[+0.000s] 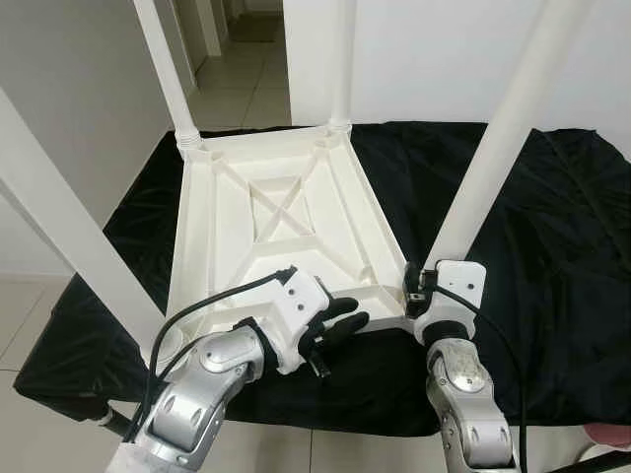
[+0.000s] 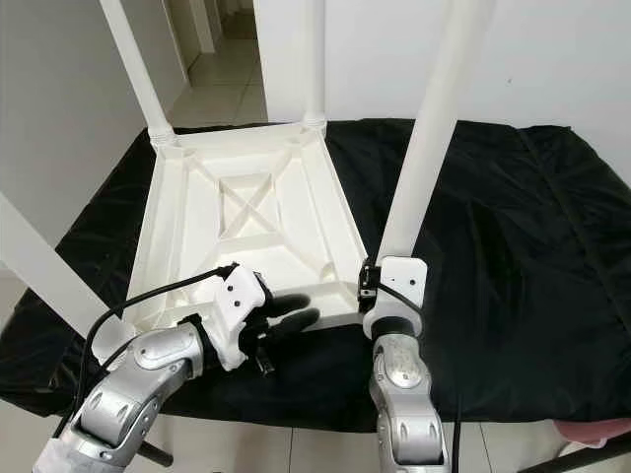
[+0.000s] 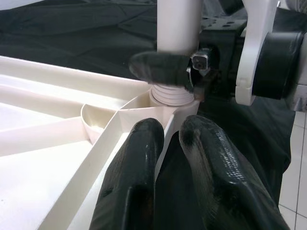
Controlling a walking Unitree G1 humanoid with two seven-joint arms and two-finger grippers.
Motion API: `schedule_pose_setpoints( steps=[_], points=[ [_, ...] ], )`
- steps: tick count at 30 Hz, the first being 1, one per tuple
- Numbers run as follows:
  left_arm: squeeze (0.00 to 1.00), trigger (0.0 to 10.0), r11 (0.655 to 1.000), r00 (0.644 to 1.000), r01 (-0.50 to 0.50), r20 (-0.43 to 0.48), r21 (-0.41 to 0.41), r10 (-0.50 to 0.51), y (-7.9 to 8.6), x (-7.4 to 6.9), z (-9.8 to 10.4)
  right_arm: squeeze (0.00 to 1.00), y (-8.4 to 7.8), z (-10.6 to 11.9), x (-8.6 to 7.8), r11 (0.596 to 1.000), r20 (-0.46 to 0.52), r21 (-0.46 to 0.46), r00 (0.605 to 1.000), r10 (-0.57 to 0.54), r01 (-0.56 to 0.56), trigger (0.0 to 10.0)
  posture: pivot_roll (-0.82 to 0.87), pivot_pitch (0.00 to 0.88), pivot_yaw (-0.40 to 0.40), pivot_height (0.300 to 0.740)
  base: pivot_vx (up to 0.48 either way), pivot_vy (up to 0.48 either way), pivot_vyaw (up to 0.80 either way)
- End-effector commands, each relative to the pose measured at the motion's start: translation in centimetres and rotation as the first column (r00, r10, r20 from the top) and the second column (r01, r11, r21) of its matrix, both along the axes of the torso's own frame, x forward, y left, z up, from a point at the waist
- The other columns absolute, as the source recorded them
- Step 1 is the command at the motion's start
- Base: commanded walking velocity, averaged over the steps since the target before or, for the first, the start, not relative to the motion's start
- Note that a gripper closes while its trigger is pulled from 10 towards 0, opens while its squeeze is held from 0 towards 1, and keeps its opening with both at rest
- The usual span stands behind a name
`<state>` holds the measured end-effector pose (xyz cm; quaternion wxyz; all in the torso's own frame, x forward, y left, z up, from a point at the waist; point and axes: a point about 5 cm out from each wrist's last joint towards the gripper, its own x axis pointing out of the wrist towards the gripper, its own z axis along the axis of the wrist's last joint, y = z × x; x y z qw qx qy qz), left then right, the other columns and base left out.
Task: Building children table
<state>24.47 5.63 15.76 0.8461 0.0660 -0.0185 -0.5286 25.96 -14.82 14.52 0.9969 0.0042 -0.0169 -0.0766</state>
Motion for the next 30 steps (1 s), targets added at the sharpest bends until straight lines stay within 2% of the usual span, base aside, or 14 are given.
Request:
schedule_pose_setpoints(
  steps=[1, 13, 14, 17, 18, 21, 30],
  points=[
    [0.0, 10.0, 1.0, 1.0, -0.021, -0.004, 0.0, 0.021, 0.1, 0.1, 0.0, 1.0, -0.2, -0.7, 0.1, 1.0, -0.04, 0.02, 0.999, -0.004, 0.005, 10.0, -0.08, 0.054, 0.078, 0.74, 0.0, 0.0, 0.0],
    [0.0, 10.0, 0.999, 0.999, -0.038, -0.009, -0.003, 0.038, 0.2, 0.0, -0.2, 1.0, -1.5, -0.3, 0.8, 0.998, -0.024, -0.021, 0.998, 0.06, -0.061, 10.0, -0.07, 0.044, 0.054, 0.74, 0.0, 0.0, 0.0],
    [0.0, 10.0, 0.999, 0.999, -0.046, -0.008, -0.004, 0.046, 0.2, 0.0, -0.4, 0.51, -1.6, -0.3, 0.9, 0.997, -0.02, -0.018, 0.997, 0.08, -0.081, 10.0, -0.07, 0.034, 0.046, 0.74, 0.0, 0.0, 0.0],
    [0.0, 10.0, 0.999, 0.999, -0.051, -0.008, -0.004, 0.051, 0.1, 0.0, -0.5, 0.51, -1.5, -0.3, 0.9, 0.995, -0.016, -0.016, 0.995, 0.094, -0.094, 10.0, -0.07, 0.034, 0.046, 0.74, 0.0, 0.0, 0.0],
    [0.0, 10.0, 0.997, 0.997, -0.071, -0.017, -0.014, 0.071, 0.1, 0.1, -0.8, 0.0, -1.4, -0.2, 1.0, 0.993, -0.012, -0.019, 0.994, 0.112, -0.113, 10.0, -0.07, 0.027, 0.041, 0.74, 0.0, 0.0, 0.0],
    [0.0, 10.0, 0.992, 0.992, -0.119, -0.046, -0.045, 0.117, 0.1, 0.4, -1.2, 0.0, -1.3, -0.3, 1.2, 0.99, -0.008, -0.025, 0.991, 0.136, -0.136, 10.0, -0.07, 0.02, 0.038, 0.74, 0.0, 0.0, 0.0],
    [0.0, 10.0, 0.985, 0.986, -0.166, -0.045, -0.055, 0.163, 0.4, 0.8, -1.1, 0.0, -1.5, 0.0, 1.2, 0.976, 0.033, -0.022, 0.976, 0.216, -0.216, 10.0, -0.07, 0.019, 0.038, 0.74, 0.0, 0.0, 0.0]
  ],
)
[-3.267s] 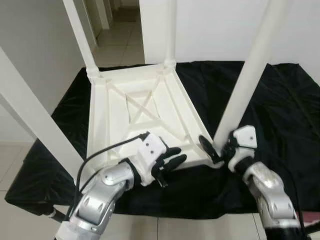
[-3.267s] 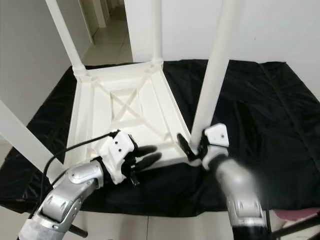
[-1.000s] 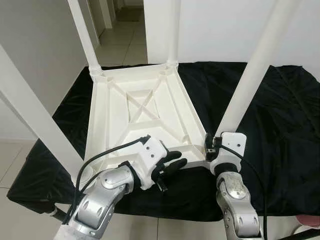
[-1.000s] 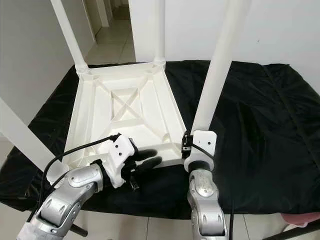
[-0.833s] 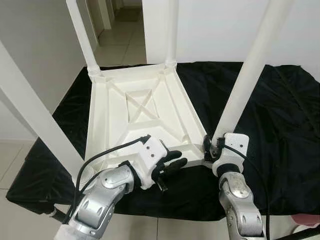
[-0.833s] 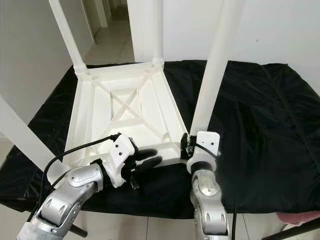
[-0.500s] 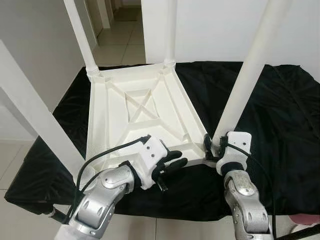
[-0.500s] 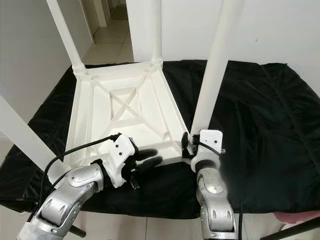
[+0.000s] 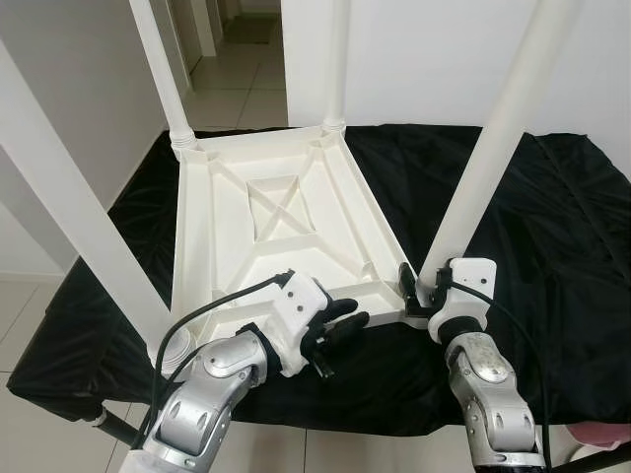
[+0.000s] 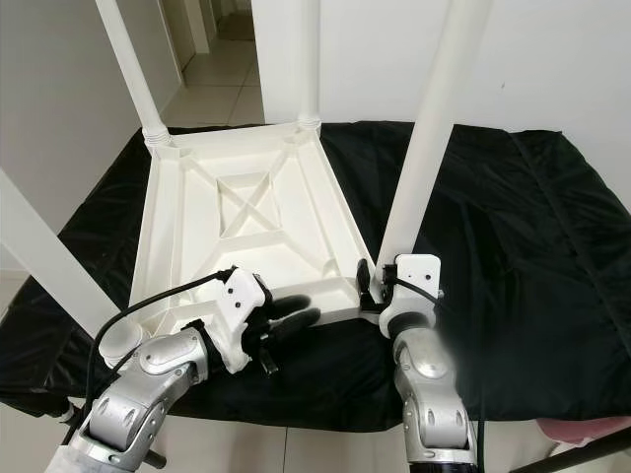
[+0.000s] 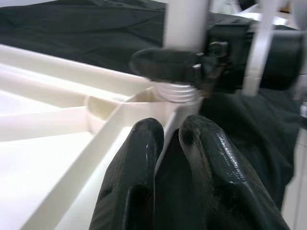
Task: Building children table
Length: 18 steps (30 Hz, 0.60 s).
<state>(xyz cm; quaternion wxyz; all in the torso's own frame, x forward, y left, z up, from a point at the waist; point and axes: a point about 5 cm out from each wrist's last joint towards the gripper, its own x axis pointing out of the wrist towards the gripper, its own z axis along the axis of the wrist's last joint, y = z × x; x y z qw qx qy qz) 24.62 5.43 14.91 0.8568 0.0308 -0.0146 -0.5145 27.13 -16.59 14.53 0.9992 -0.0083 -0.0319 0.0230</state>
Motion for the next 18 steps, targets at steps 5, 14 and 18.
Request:
schedule_pose_setpoints(
  steps=[5, 14, 18],
  points=[
    [0.0, 10.0, 0.992, 0.992, -0.13, 0.006, 0.0, 0.13, 0.37, 0.77, -0.19, 0.0, 0.35, -0.01, -0.01, 0.999, 0.019, 0.02, 0.999, 0.037, -0.037, 10.0, -0.07, 0.022, 0.037, 0.74, 0.0, 0.0, 0.0],
    [0.0, 10.0, 0.987, 0.987, -0.157, 0.016, -0.015, 0.157, 0.43, 1.3, 0.1, 0.0, 1.03, -0.27, -0.3, 0.996, 0.043, 0.05, 0.996, 0.074, -0.076, 10.0, -0.07, 0.028, 0.037, 0.74, 0.0, 0.0, 0.0],
    [0.0, 10.0, 0.987, 0.987, -0.161, 0.015, -0.013, 0.161, 0.4, 1.45, 0.19, 0.0, 1.05, -0.14, -0.28, 0.994, 0.055, 0.056, 0.994, 0.092, -0.095, 10.0, -0.07, 0.026, 0.035, 0.74, 0.0, 0.0, 0.0]
  ],
)
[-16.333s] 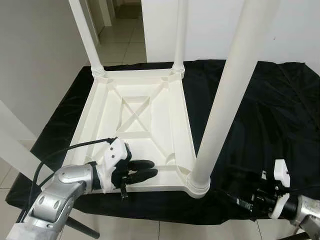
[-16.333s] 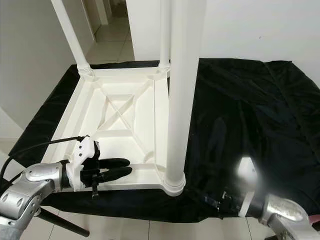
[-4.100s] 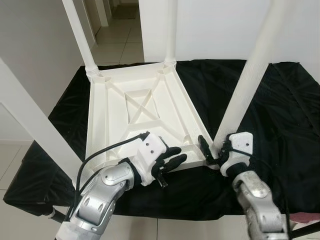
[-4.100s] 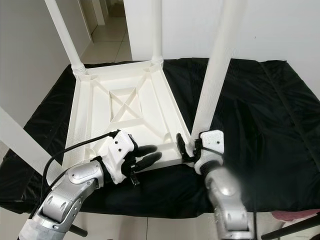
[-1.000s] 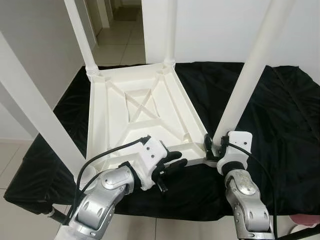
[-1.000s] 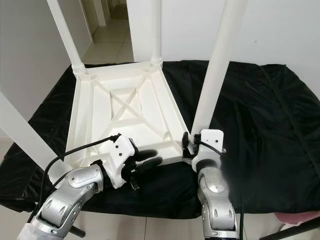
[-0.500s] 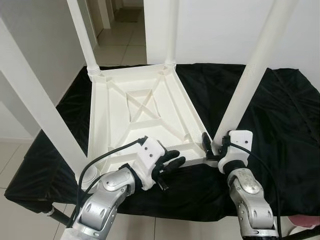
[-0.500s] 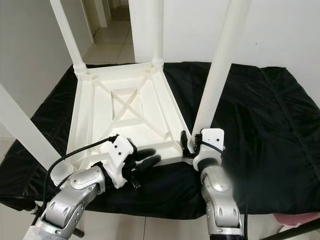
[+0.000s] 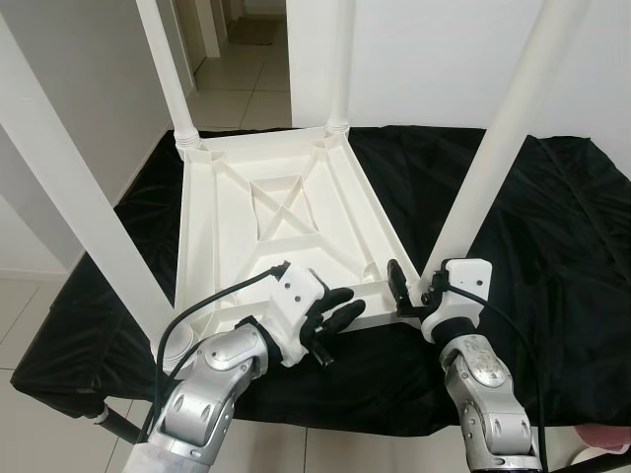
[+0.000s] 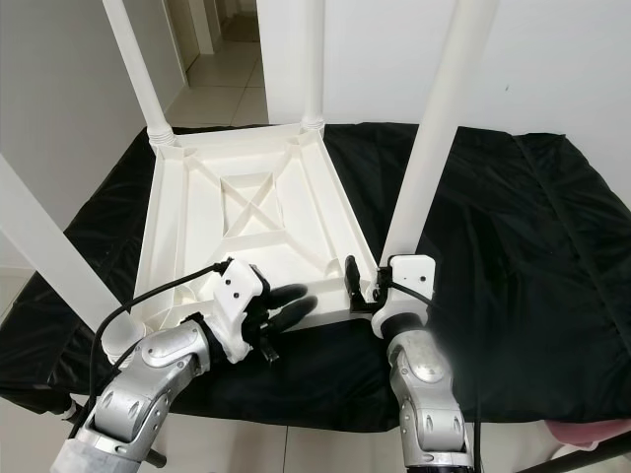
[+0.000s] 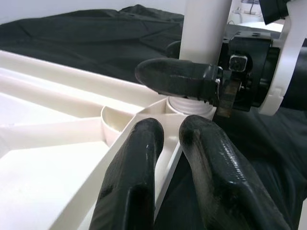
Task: Building children table
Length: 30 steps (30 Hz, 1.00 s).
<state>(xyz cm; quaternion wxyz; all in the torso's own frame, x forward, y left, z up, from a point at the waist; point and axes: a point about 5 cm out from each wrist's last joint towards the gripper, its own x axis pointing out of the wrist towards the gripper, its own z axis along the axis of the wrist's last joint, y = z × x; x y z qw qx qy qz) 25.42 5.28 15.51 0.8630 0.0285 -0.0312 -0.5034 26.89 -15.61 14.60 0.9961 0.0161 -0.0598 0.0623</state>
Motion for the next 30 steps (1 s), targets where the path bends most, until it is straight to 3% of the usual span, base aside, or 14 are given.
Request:
schedule_pose_setpoints(
  steps=[1, 30],
  points=[
    [0.0, 10.0, 0.99, 0.99, -0.139, -0.009, 0.013, 0.139, 0.57, 0.72, -0.34, 0.0, 0.02, -0.17, 0.01, 1.0, 0.001, 0.008, 1.0, 0.016, -0.016, 10.0, -0.07, 0.026, 0.035, 0.74, 0.0, 0.0, 0.0],
    [0.0, 10.0, 0.989, 0.988, -0.147, -0.046, 0.024, 0.148, 0.84, 0.12, -0.58, 0.0, -0.55, -1.02, -0.97, 0.999, -0.024, -0.014, 0.999, 0.042, -0.042, 10.0, -0.07, 0.025, 0.032, 0.74, 0.0, 0.0, 0.0]
  ],
)
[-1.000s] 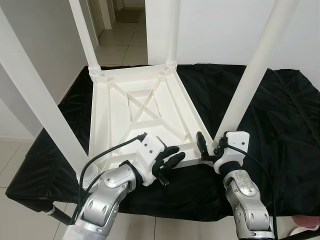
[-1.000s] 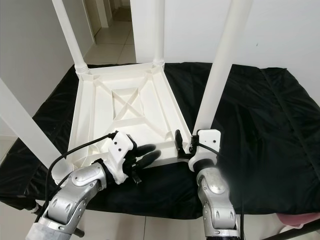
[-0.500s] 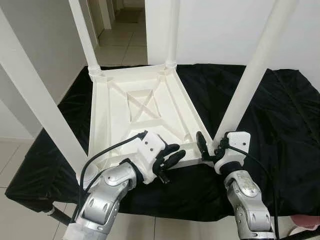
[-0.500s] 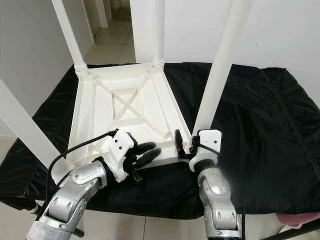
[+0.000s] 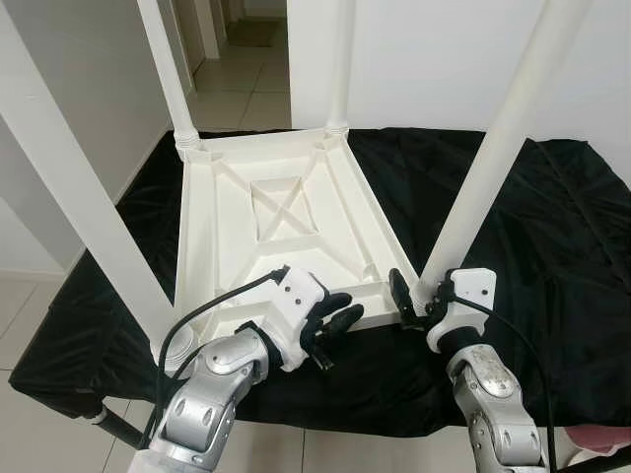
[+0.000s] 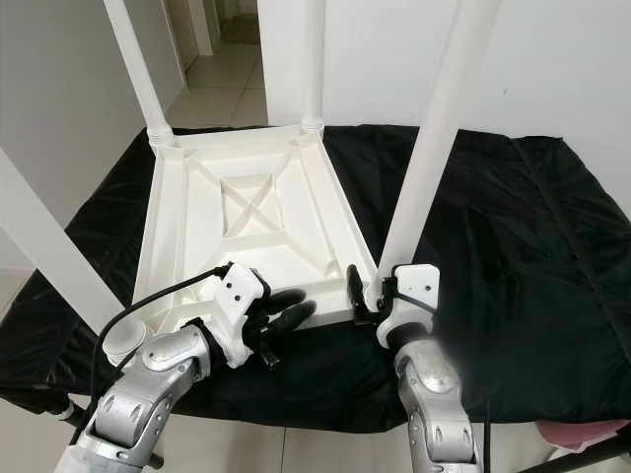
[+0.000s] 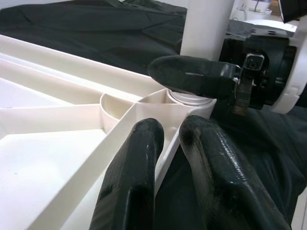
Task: Building children table
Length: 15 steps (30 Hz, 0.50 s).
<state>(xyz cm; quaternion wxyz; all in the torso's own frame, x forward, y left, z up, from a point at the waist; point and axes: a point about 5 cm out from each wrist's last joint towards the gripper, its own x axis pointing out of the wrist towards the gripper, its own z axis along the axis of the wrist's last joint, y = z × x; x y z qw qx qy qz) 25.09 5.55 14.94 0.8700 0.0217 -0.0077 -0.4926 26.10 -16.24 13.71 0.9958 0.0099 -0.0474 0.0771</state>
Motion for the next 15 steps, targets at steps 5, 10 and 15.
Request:
schedule_pose_setpoints(
  steps=[5, 10, 15],
  points=[
    [0.0, 10.0, 0.993, 0.993, -0.12, 0.007, 0.017, 0.12, 0.5, 0.5, 0.1, 0.0, 0.0, -0.1, -0.1, 1.0, 0.0, -0.004, 1.0, 0.019, -0.019, 10.0, -0.06, 0.03, 0.032, 0.74, 0.0, 0.0, 0.0],
    [0.0, 10.0, 0.993, 0.993, -0.113, 0.02, 0.02, 0.113, 0.5, 0.6, 0.3, 0.0, -0.1, 0.2, 0.4, 0.999, 0.009, -0.019, 0.999, 0.041, -0.04, 10.0, -0.06, 0.031, 0.027, 0.74, 0.0, 0.0, 0.0],
    [0.0, 10.0, 0.996, 0.997, -0.07, 0.037, 0.057, 0.068, 0.2, 0.6, 0.2, 0.0, -0.5, 0.7, 1.1, 0.986, 0.017, -0.087, 0.99, 0.141, -0.139, 10.0, -0.06, 0.021, 0.054, 0.74, 0.0, 0.0, 0.0]
  ],
)
